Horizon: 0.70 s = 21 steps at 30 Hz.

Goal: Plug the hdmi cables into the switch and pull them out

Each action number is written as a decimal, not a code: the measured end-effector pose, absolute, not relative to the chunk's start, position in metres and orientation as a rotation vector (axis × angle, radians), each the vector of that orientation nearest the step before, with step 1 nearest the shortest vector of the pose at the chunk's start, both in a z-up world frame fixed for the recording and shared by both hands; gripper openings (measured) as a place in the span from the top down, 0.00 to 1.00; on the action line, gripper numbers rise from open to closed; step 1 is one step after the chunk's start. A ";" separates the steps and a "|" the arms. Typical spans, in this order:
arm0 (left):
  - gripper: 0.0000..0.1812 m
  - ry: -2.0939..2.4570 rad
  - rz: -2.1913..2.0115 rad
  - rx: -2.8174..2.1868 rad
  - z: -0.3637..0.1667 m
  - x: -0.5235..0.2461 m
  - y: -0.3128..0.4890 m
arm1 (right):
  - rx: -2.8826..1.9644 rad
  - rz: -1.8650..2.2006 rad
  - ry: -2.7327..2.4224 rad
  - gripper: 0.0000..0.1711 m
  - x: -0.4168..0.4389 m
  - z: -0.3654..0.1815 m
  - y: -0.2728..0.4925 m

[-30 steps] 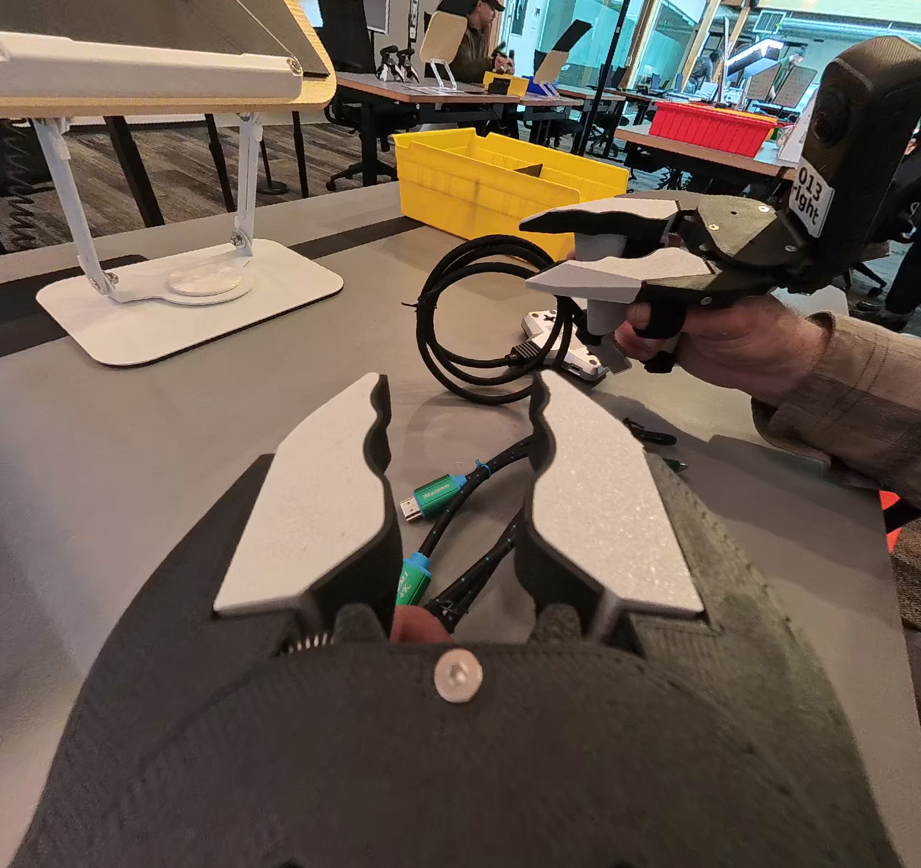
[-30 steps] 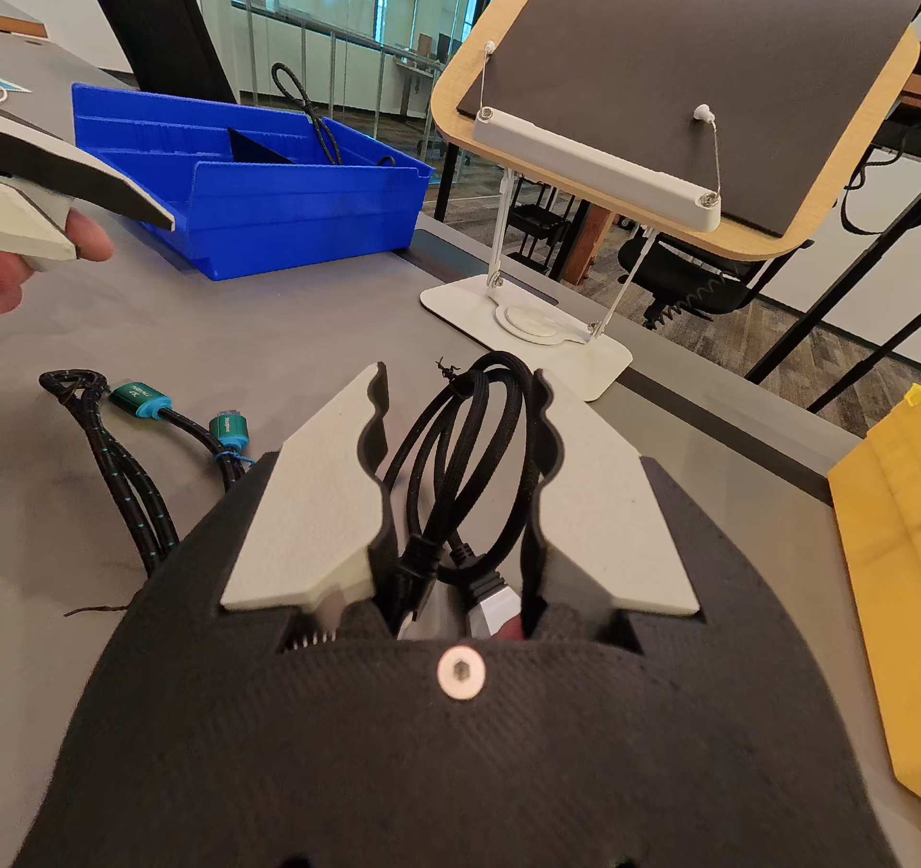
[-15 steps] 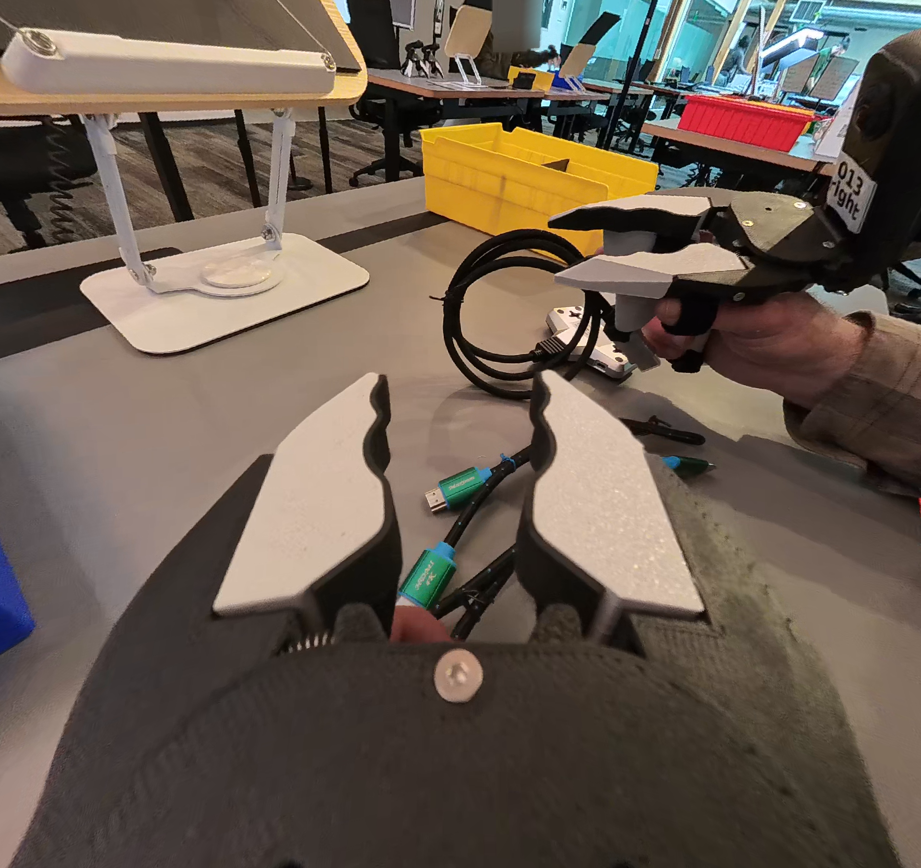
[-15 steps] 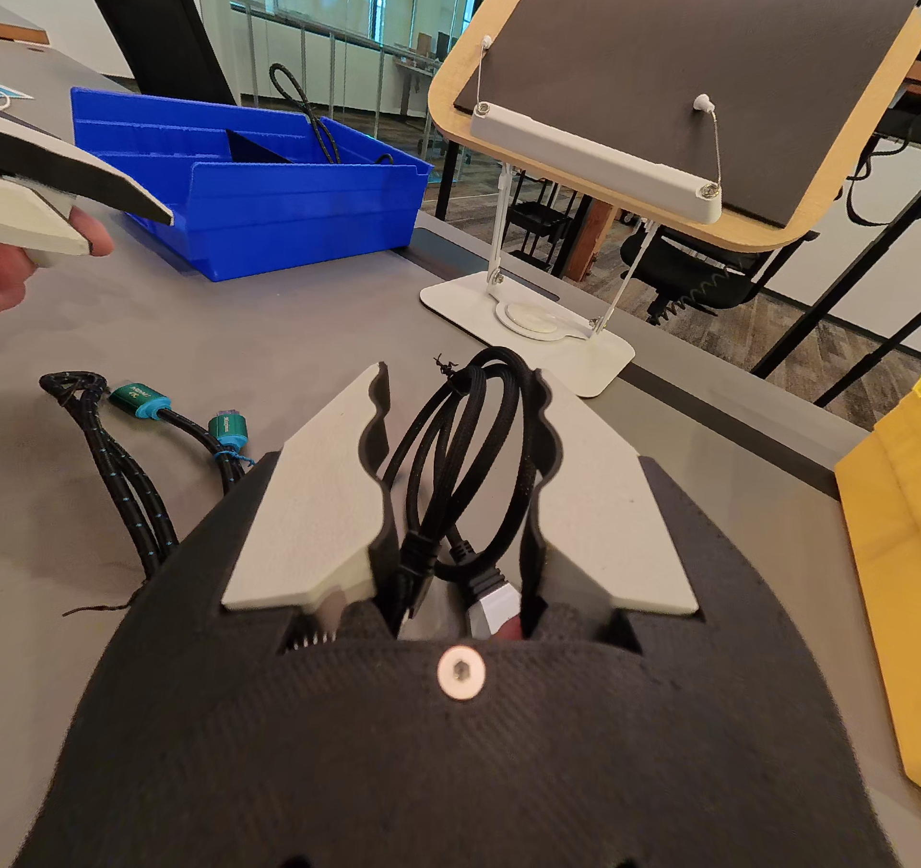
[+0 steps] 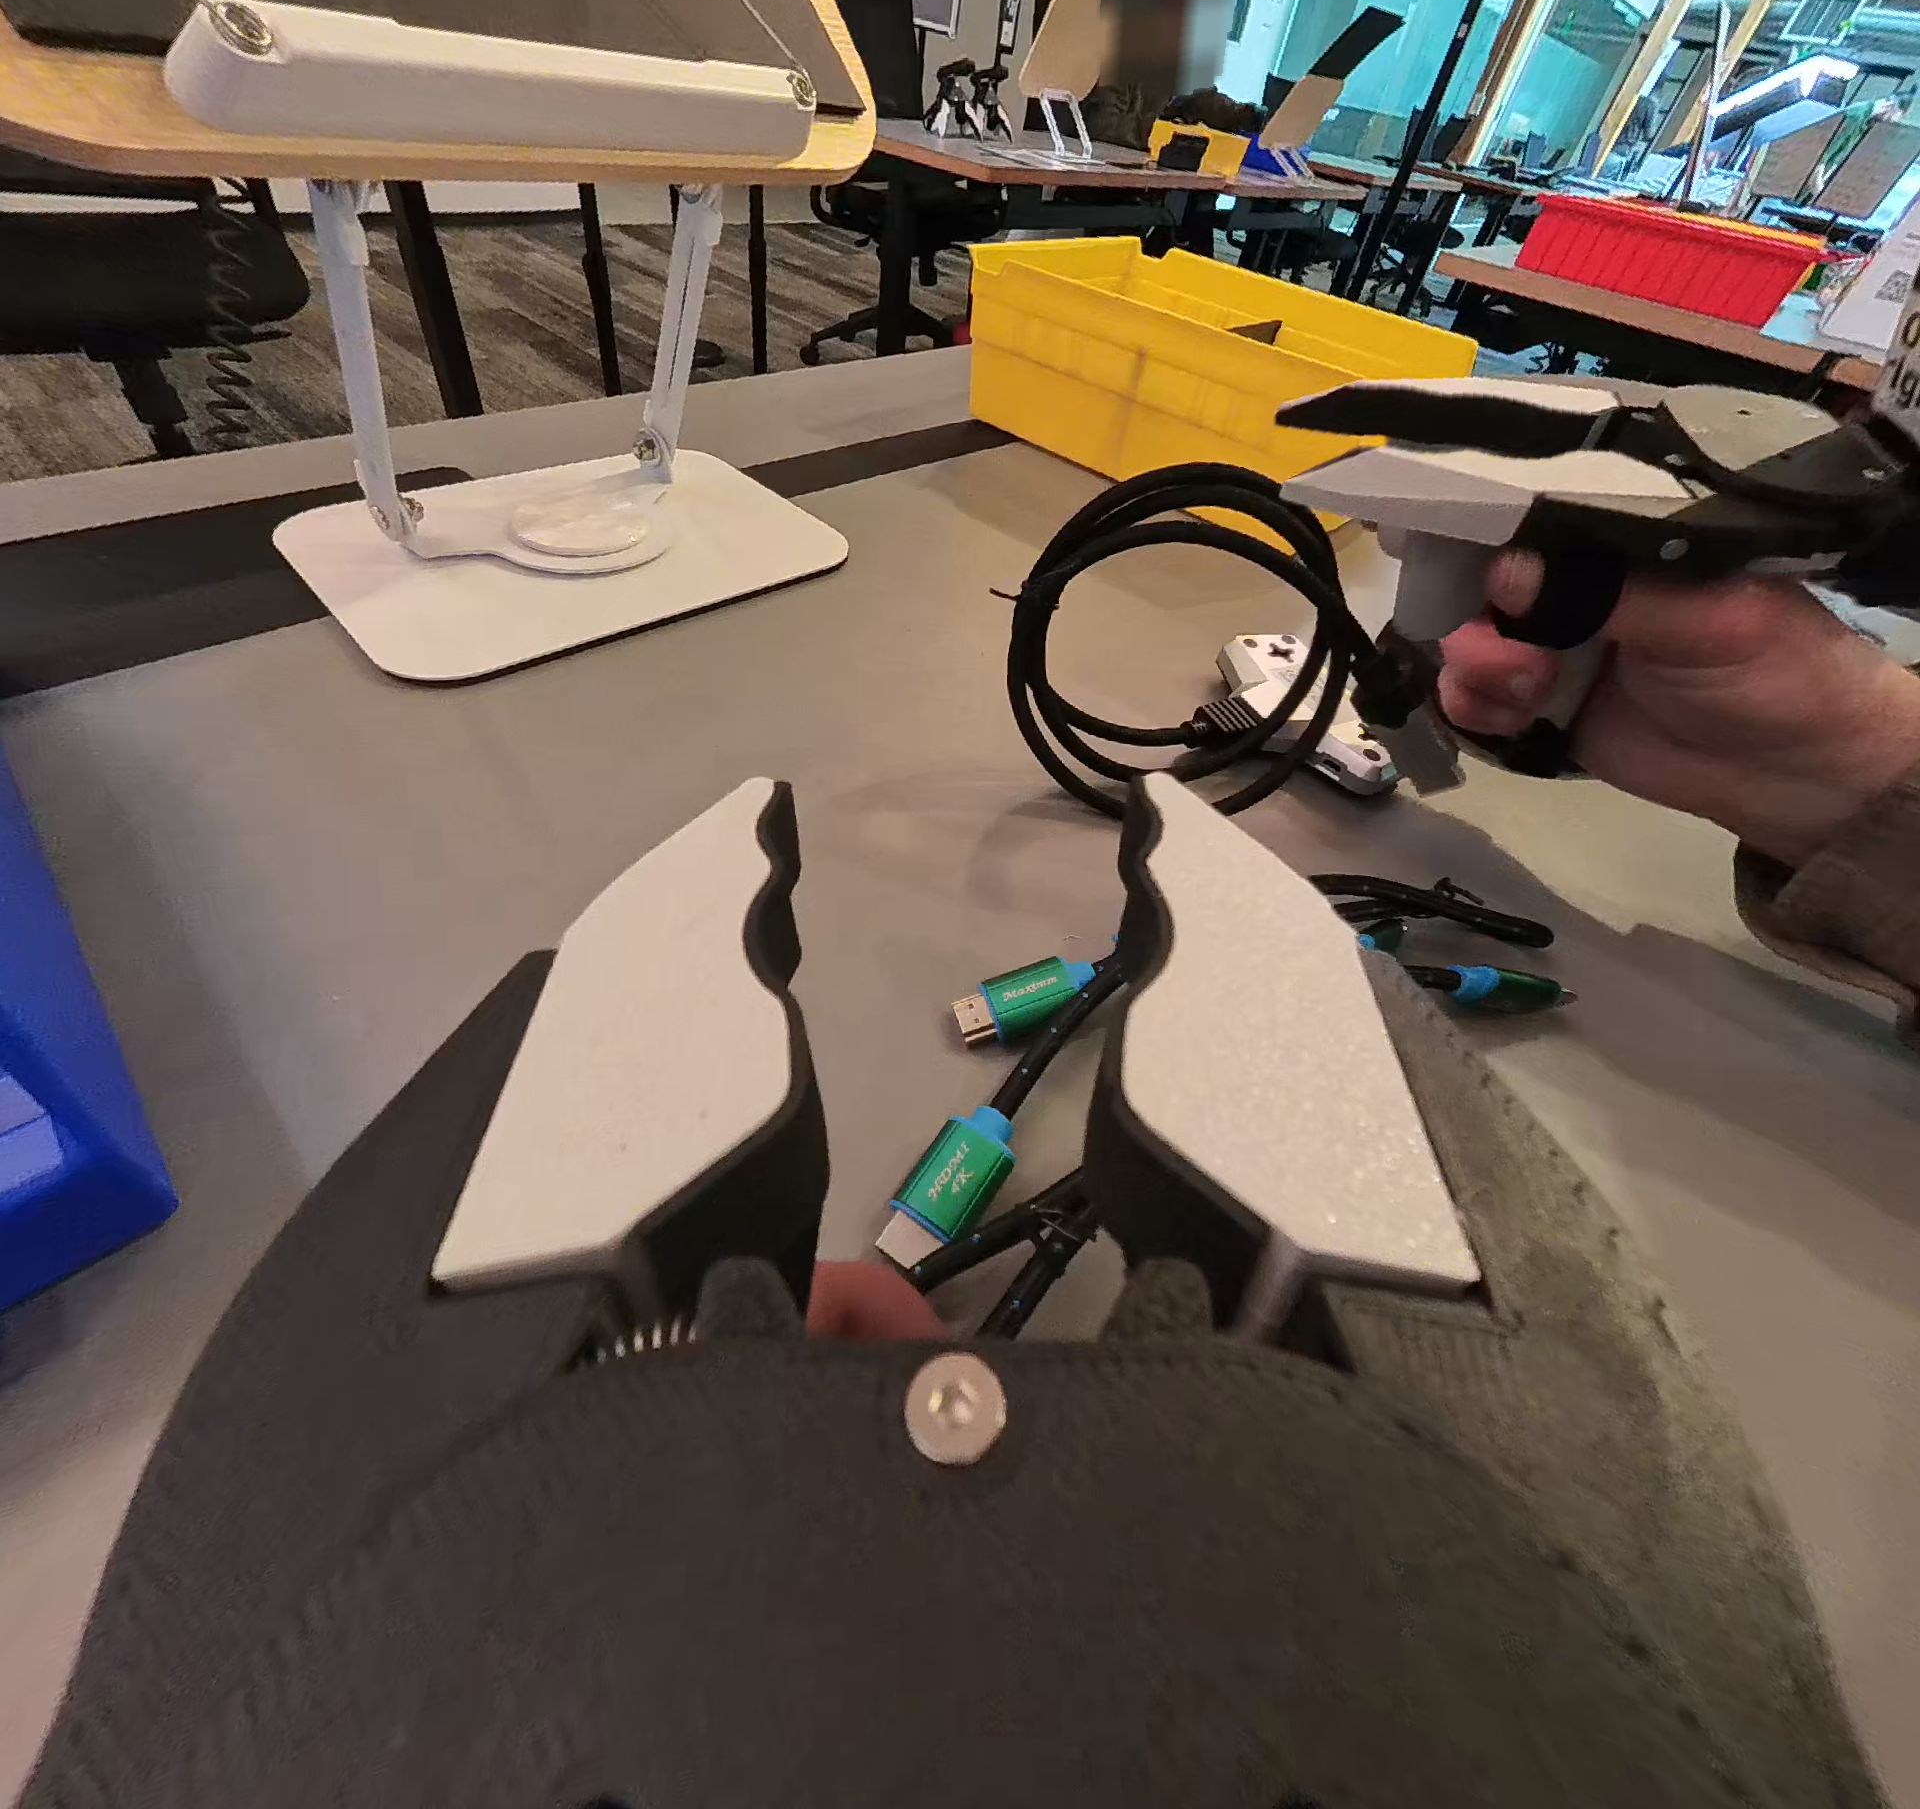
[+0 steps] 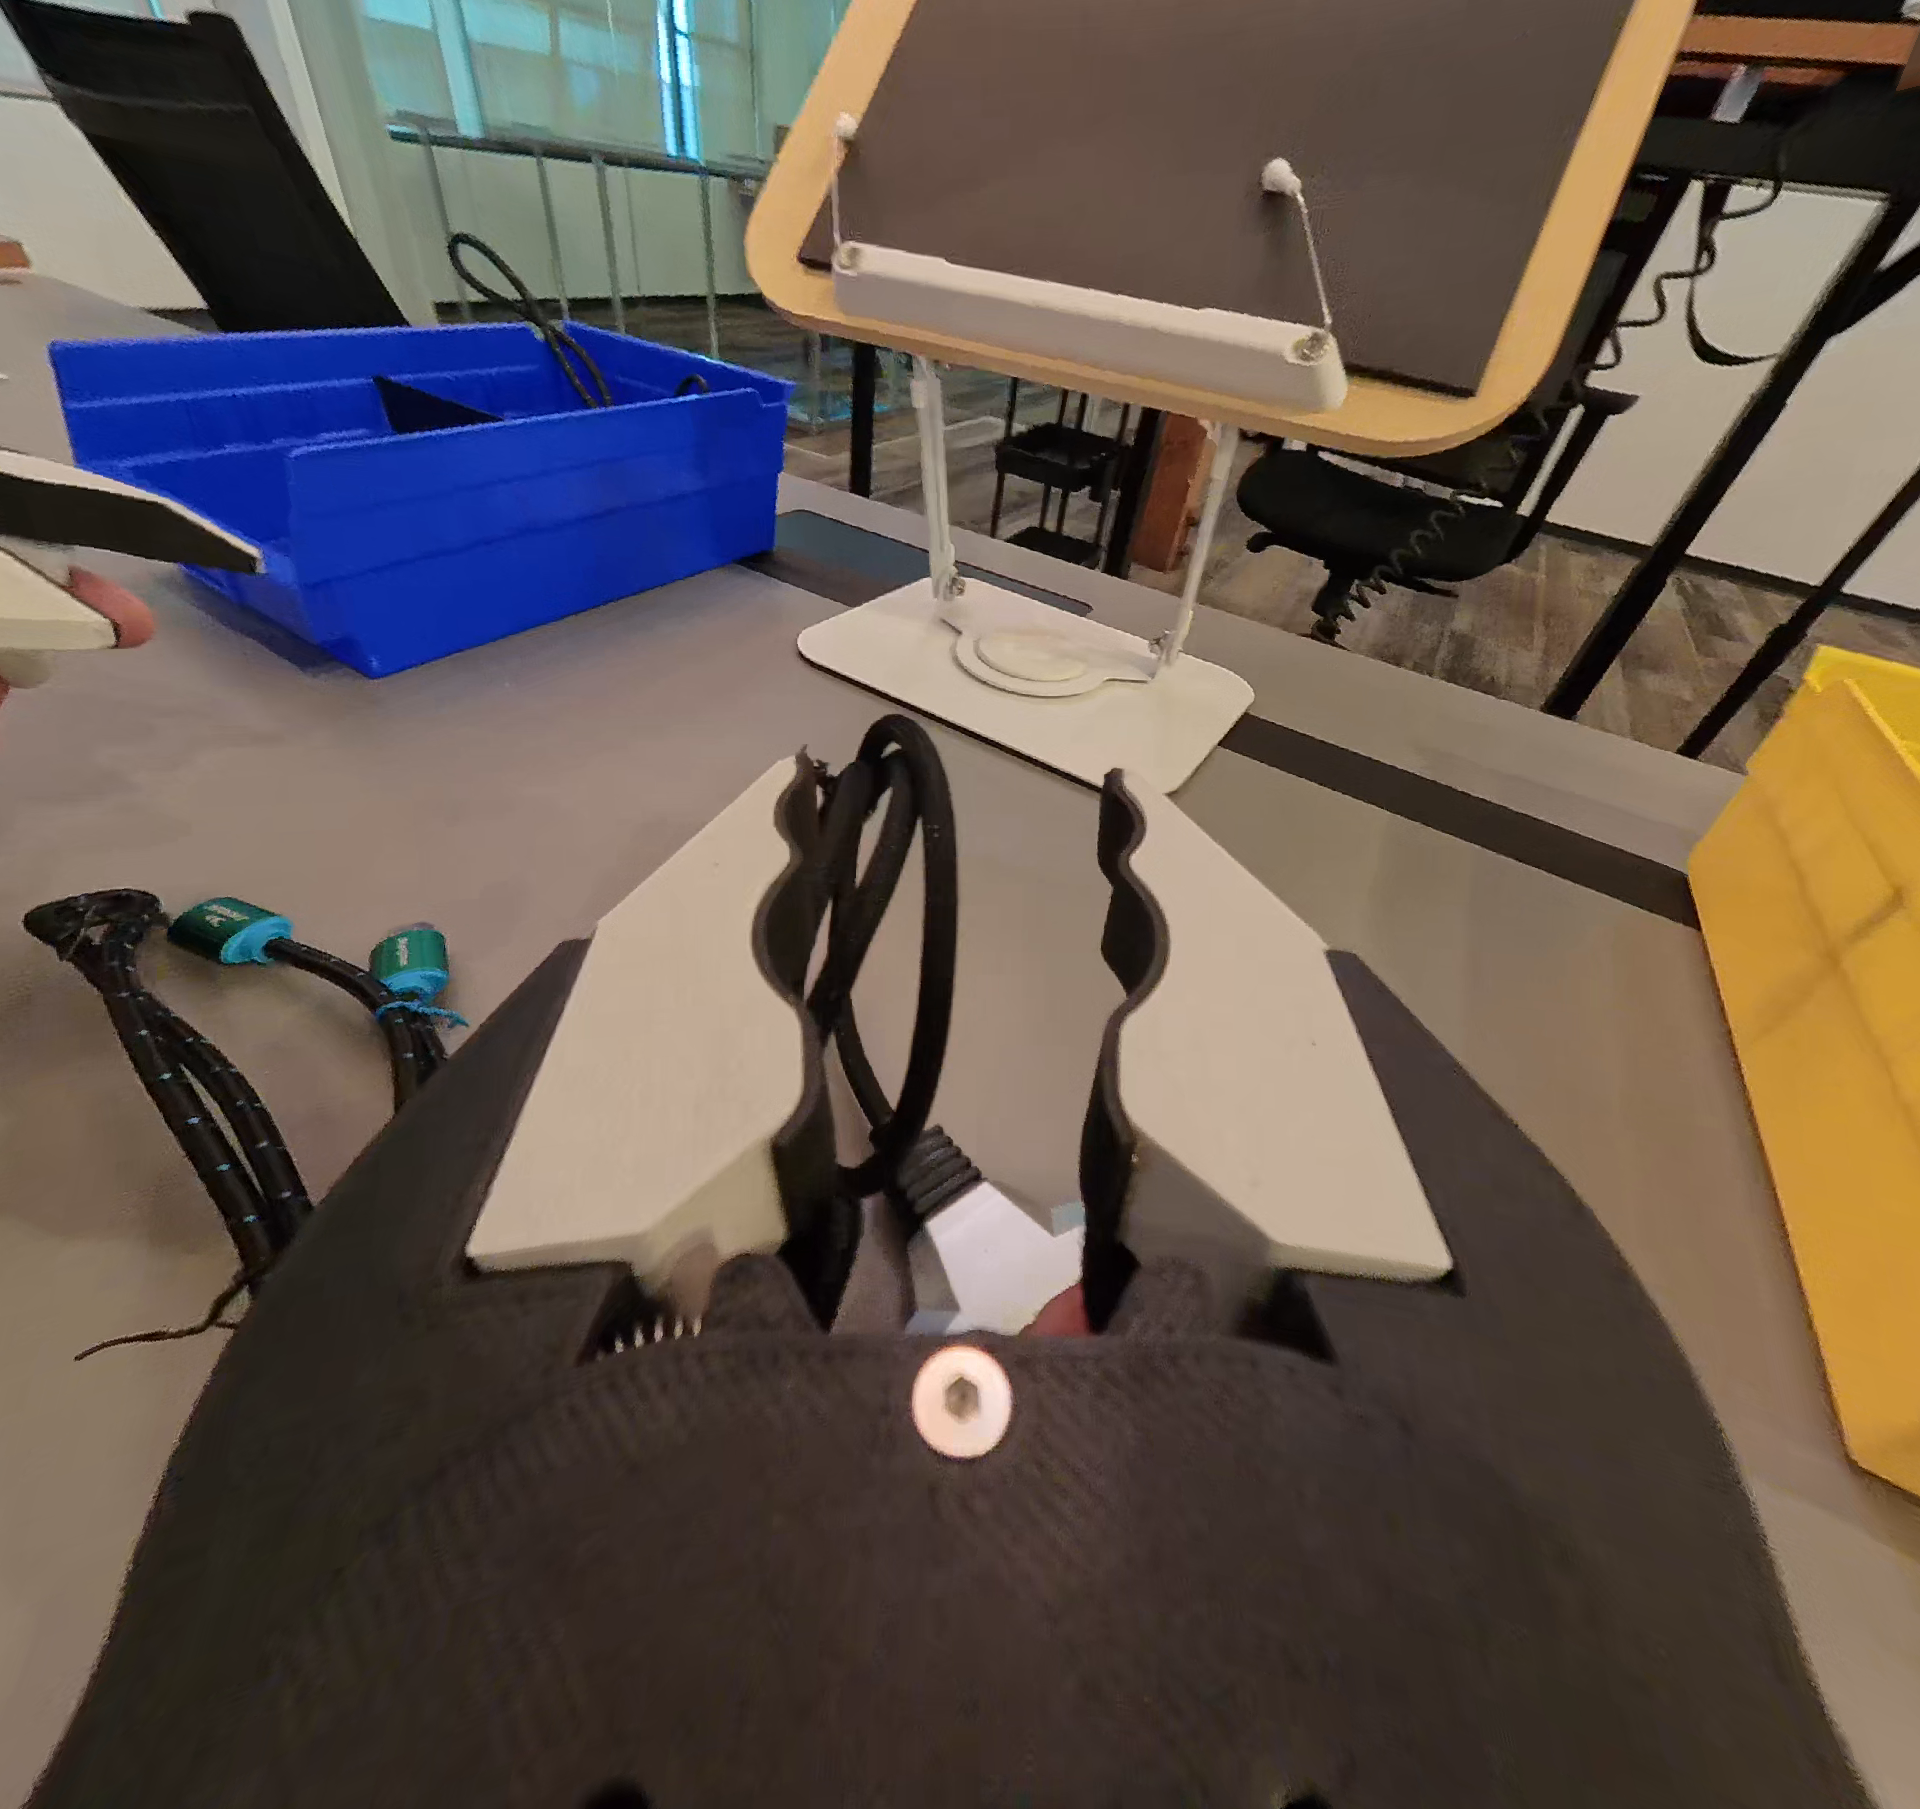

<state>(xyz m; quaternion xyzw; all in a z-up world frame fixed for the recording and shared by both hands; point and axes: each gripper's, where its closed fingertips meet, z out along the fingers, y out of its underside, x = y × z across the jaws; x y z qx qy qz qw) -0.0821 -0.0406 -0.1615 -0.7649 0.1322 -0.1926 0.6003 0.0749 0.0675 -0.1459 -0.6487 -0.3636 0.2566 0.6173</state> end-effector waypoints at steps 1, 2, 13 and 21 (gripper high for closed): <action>0.68 0.307 -0.446 -1.774 -0.162 -0.082 -0.040 | -1.500 0.577 -0.843 0.69 0.076 -0.146 0.068; 0.68 0.307 -0.447 -1.774 -0.162 -0.083 -0.040 | -1.494 0.565 -0.873 0.69 0.075 -0.147 0.067; 0.68 0.295 -0.466 -1.773 -0.163 -0.086 -0.040 | -1.742 0.332 -1.091 0.82 0.067 -0.207 0.068; 0.68 0.294 -0.465 -1.778 -0.165 -0.086 -0.038 | -1.759 0.411 -0.952 0.96 0.082 -0.191 0.079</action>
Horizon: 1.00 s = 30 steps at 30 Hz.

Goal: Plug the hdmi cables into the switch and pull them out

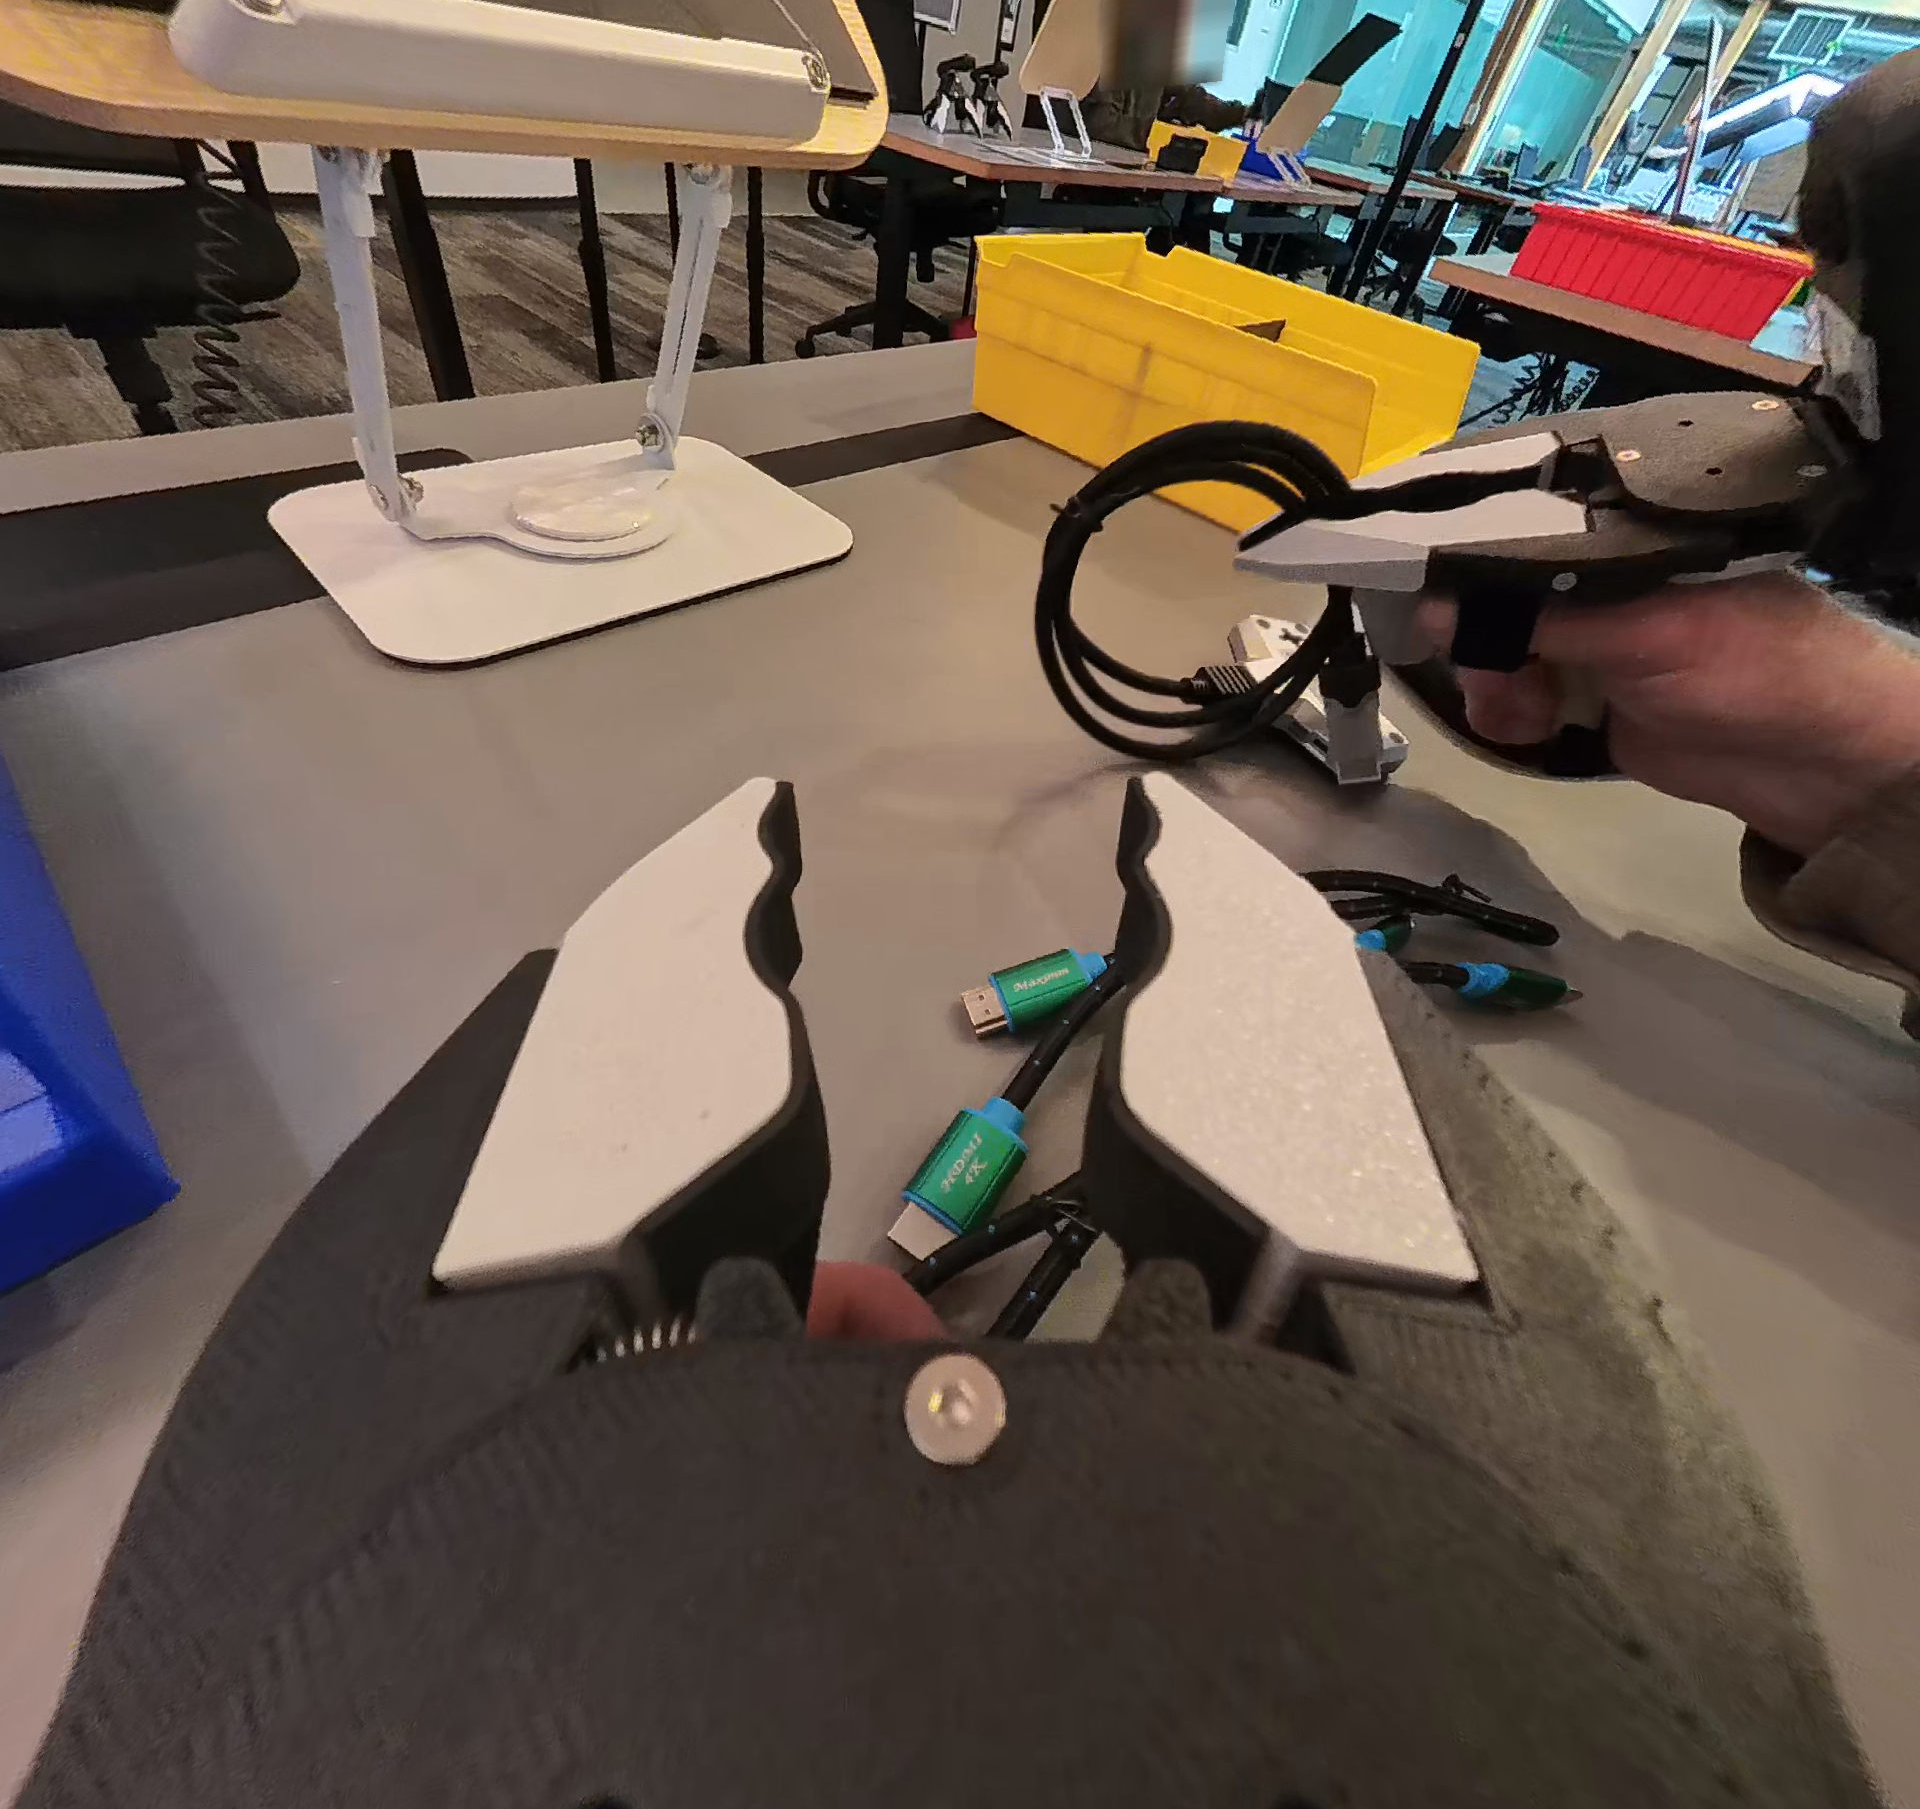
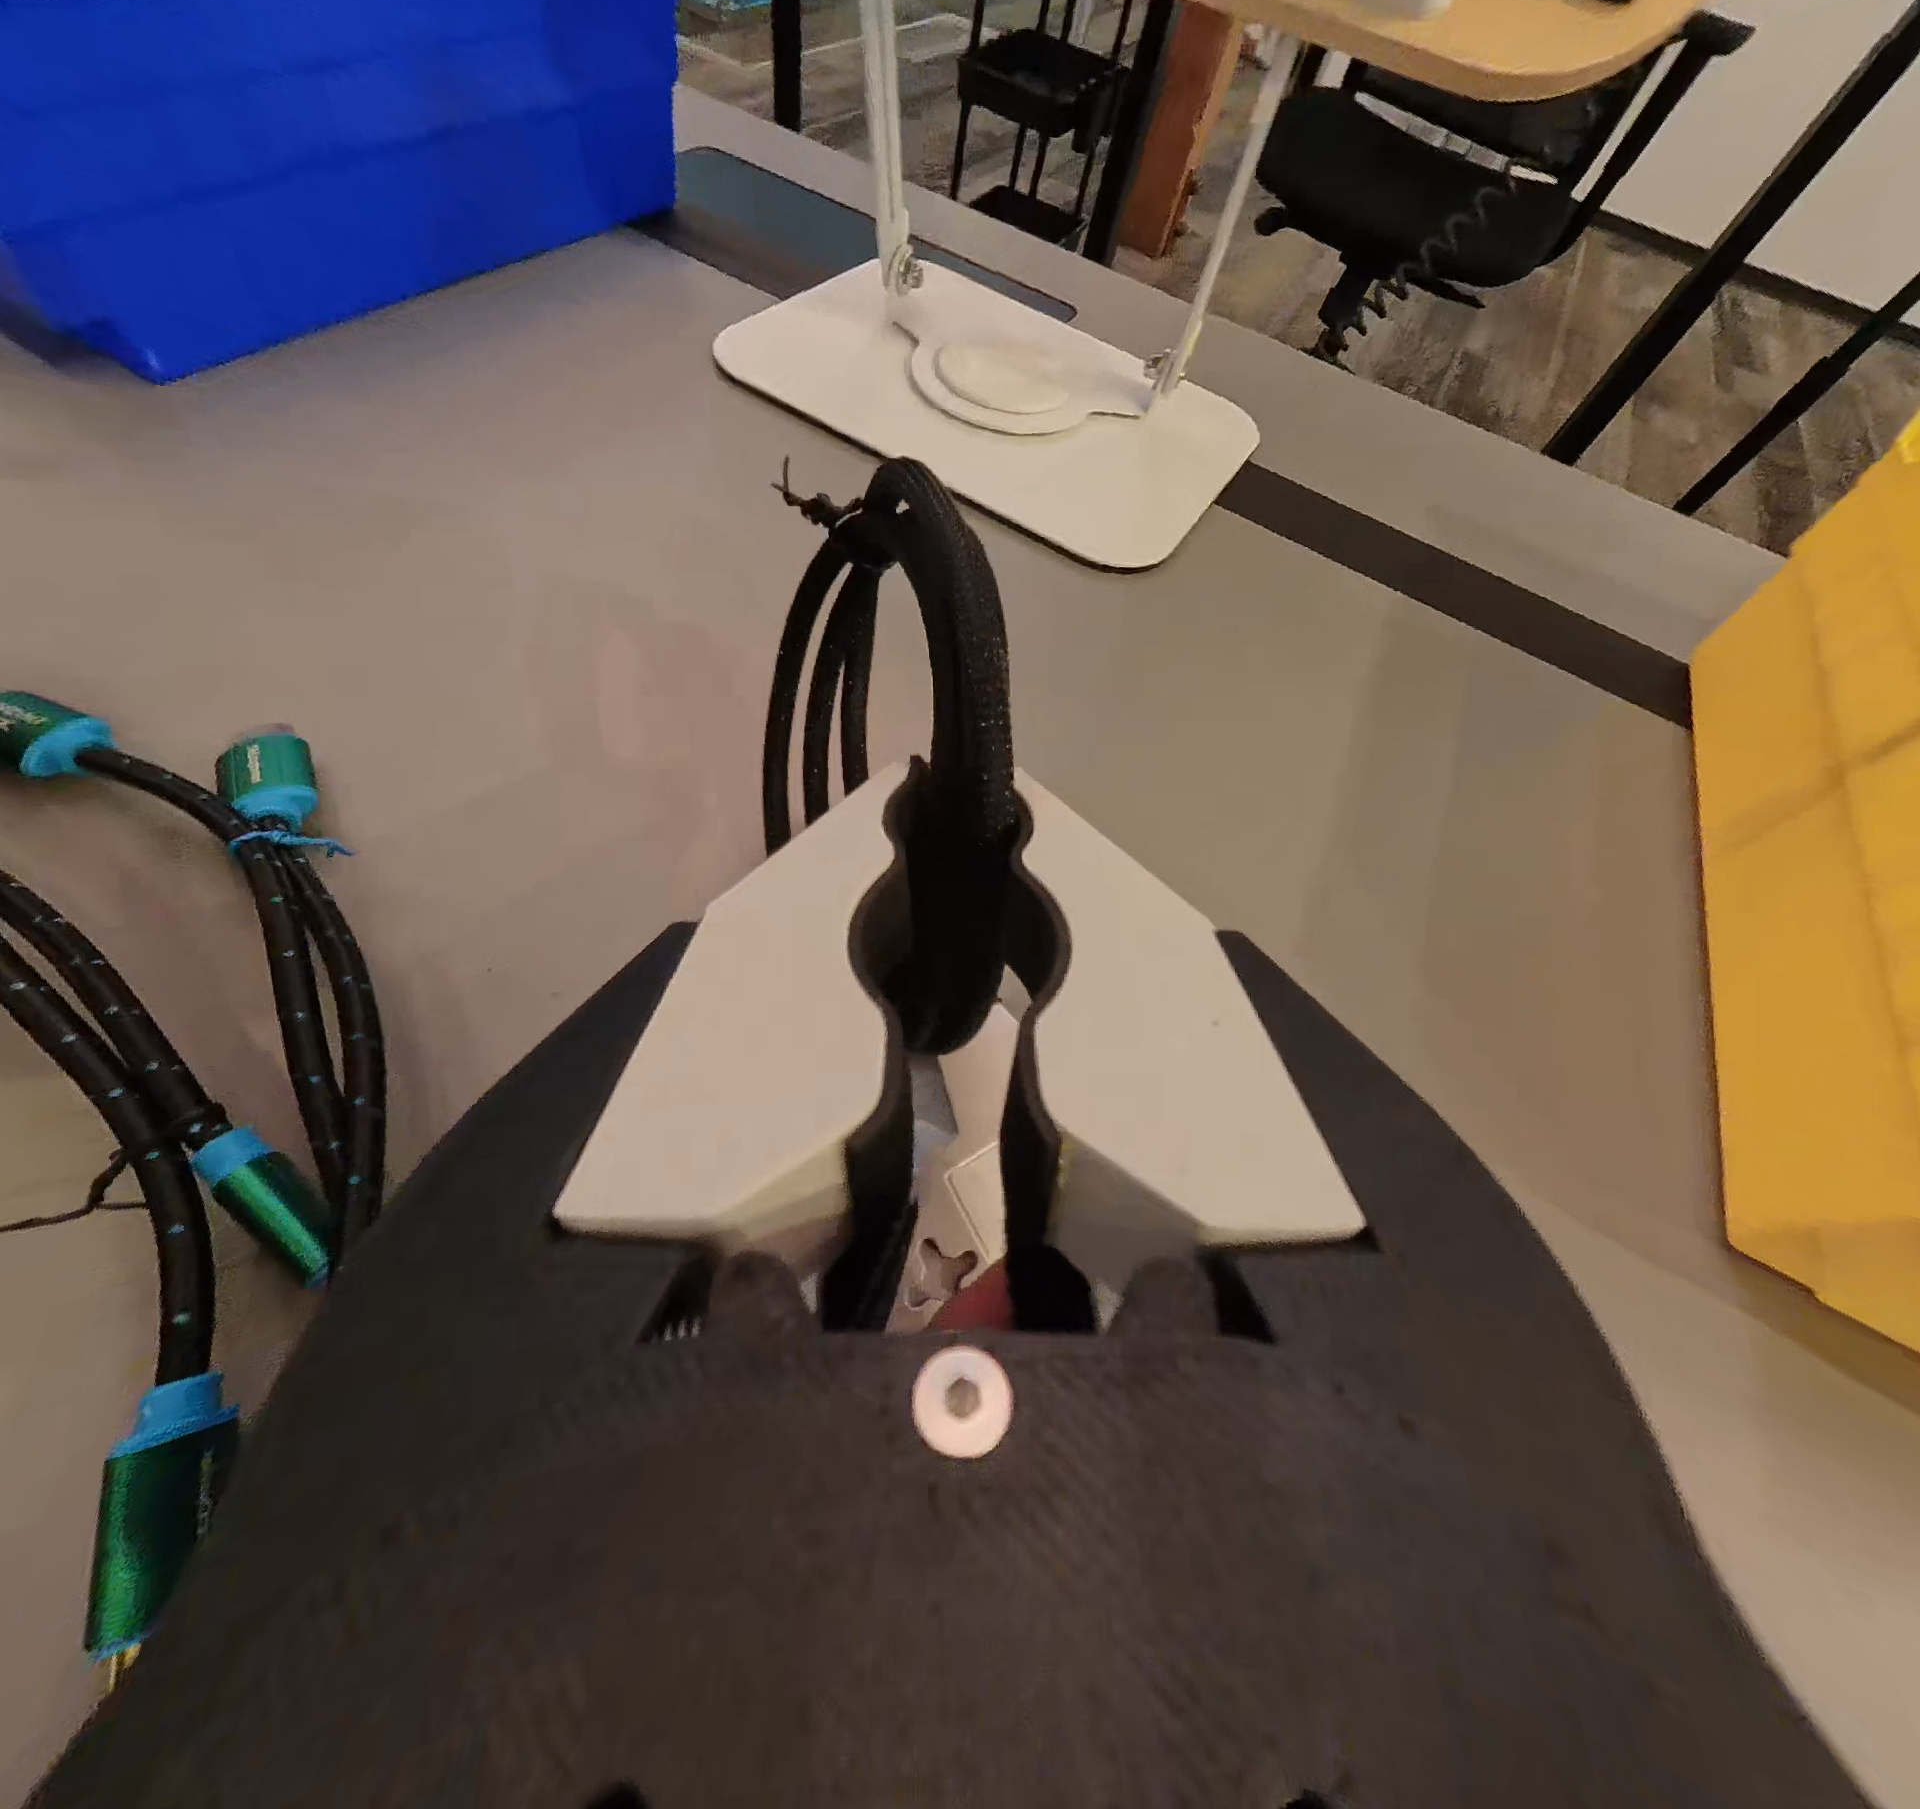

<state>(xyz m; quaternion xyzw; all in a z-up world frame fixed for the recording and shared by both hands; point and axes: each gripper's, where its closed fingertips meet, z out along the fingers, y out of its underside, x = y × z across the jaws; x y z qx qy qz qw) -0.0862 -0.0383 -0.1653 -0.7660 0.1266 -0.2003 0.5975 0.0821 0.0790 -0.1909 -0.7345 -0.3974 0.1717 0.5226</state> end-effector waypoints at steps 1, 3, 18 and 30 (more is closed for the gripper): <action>0.68 0.293 -0.464 -1.777 -0.165 -0.087 -0.038 | -1.757 0.425 -0.926 0.96 0.085 -0.187 0.081; 0.68 0.288 -0.456 -1.773 -0.164 -0.089 -0.038 | -1.743 0.485 -0.859 0.96 0.089 -0.175 0.082; 0.67 0.253 -0.043 -1.717 -0.173 -0.124 -0.030 | -1.515 0.556 -0.602 0.97 0.147 -0.037 0.132; 0.68 0.354 0.151 -1.679 -0.178 -0.118 -0.028 | -1.507 0.307 -0.428 0.97 0.245 0.039 0.258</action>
